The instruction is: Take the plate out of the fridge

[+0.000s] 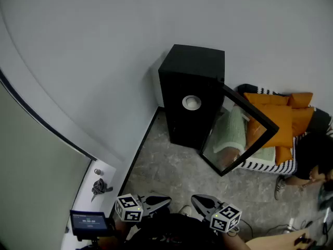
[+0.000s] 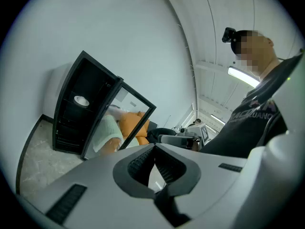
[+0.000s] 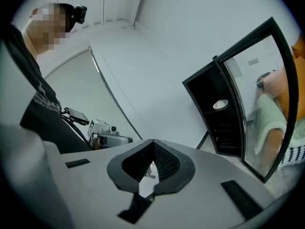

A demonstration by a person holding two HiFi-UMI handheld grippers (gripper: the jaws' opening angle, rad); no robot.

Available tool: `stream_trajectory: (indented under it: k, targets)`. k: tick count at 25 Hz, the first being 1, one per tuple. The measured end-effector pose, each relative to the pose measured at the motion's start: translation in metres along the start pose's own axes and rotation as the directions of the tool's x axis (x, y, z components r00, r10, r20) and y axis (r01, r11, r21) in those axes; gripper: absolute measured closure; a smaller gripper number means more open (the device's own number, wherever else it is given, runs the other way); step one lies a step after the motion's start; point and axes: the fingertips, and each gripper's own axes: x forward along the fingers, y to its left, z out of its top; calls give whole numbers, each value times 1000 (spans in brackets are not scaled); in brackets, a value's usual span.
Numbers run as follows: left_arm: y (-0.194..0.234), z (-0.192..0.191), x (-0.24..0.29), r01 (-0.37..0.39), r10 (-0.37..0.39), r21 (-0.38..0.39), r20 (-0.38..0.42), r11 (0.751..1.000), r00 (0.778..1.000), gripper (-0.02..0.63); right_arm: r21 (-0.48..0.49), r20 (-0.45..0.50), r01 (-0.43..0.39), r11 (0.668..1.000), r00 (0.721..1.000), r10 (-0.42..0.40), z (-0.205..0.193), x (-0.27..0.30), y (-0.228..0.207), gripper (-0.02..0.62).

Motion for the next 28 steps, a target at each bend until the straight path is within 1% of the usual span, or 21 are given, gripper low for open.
stream_trajectory:
  k: [10, 16, 20, 28]
  targets:
    - [2, -1, 1, -1, 1, 3, 1, 1000, 1000, 601, -4, 1, 1, 1000, 1000, -1, -1, 2, -3, 591]
    - [2, -1, -1, -4, 4, 4, -3, 1000, 1000, 601, 13, 24, -15, 1000, 1000, 15, 1, 4, -2, 591]
    - [4, -2, -3, -13, 13, 4, -4, 1000, 1000, 601, 30, 27, -21, 999, 999, 20, -1, 6, -5, 591]
    - [6, 0, -6, -23, 23, 6, 1, 1000, 1000, 601, 31, 18, -39, 999, 999, 39, 0, 13, -5, 591]
